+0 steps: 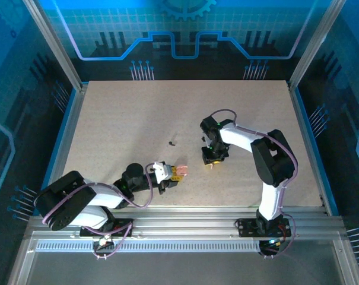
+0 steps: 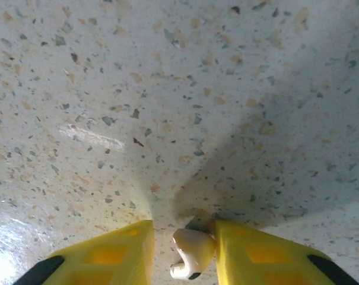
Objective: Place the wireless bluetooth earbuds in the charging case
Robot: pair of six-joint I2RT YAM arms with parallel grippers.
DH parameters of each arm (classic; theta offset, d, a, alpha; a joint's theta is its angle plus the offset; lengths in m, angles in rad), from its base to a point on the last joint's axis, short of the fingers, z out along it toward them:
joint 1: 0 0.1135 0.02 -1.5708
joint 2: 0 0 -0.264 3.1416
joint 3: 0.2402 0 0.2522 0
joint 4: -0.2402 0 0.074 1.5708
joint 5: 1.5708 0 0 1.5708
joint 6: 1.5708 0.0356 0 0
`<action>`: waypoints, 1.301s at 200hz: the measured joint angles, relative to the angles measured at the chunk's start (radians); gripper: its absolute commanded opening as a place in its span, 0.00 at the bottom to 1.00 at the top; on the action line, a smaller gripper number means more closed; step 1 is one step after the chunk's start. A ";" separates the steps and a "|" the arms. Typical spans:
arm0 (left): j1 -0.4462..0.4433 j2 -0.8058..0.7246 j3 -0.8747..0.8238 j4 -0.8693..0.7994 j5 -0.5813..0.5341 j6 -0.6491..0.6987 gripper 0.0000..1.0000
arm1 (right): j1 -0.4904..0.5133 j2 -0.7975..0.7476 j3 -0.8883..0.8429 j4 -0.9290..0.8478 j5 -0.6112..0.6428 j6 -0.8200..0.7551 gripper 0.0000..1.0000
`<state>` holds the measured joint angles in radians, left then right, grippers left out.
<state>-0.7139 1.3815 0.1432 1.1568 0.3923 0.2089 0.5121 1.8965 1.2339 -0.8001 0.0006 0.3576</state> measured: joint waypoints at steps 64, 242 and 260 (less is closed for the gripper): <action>0.000 0.007 0.006 0.002 0.000 0.000 0.18 | 0.015 0.011 0.012 -0.015 0.047 0.000 0.29; 0.000 0.086 0.020 0.053 0.000 -0.019 0.17 | 0.024 -0.080 -0.040 -0.014 0.079 -0.001 0.21; 0.000 0.102 0.029 0.053 0.000 -0.019 0.17 | 0.024 -0.129 -0.051 -0.011 0.078 0.005 0.21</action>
<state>-0.7139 1.4837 0.1722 1.2102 0.3920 0.1894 0.5365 1.7676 1.1828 -0.8108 0.0784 0.3626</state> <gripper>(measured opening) 0.208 0.215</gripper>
